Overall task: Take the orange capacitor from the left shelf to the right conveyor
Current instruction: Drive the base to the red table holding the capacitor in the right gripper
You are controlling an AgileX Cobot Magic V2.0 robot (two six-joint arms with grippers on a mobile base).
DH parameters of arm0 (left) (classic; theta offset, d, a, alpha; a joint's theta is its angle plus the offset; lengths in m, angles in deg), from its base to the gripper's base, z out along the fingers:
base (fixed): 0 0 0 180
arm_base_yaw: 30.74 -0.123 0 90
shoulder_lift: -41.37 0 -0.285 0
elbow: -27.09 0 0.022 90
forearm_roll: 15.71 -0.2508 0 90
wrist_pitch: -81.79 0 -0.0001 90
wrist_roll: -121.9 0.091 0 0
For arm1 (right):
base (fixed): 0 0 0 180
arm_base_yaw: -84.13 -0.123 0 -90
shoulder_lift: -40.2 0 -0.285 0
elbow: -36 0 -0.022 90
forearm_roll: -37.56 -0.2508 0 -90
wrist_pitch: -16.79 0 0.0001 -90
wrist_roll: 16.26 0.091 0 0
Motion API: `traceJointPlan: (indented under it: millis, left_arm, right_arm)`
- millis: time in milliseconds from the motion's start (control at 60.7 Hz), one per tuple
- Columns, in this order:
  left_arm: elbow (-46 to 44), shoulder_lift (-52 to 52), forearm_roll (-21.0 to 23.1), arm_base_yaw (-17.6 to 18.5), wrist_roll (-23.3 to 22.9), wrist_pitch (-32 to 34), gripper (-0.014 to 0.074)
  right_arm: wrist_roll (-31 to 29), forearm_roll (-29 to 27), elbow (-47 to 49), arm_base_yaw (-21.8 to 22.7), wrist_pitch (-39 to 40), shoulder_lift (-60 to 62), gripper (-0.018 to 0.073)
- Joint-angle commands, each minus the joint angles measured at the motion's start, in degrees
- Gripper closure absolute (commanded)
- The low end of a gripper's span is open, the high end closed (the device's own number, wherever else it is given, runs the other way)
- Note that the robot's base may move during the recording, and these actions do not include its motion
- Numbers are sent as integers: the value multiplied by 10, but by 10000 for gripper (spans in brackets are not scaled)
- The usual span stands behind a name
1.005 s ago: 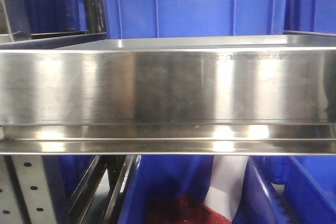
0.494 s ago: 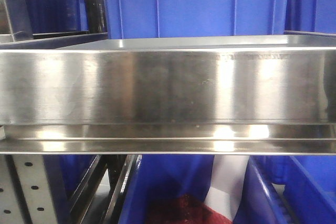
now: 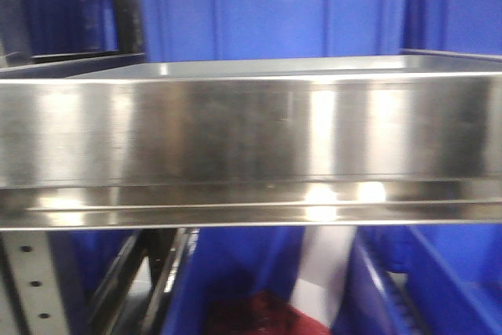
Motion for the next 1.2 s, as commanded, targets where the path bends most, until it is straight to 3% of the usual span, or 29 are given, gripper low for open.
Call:
traceJointPlan:
  millis: [0, 1186]
  left_arm:
    - [15, -5, 3, 4, -1, 49, 722]
    - [15, -5, 3, 4, -1, 49, 722]
  right_arm:
    - [-6, 9, 13, 0, 54, -6, 510]
    - [-6, 9, 13, 0, 54, -6, 510]
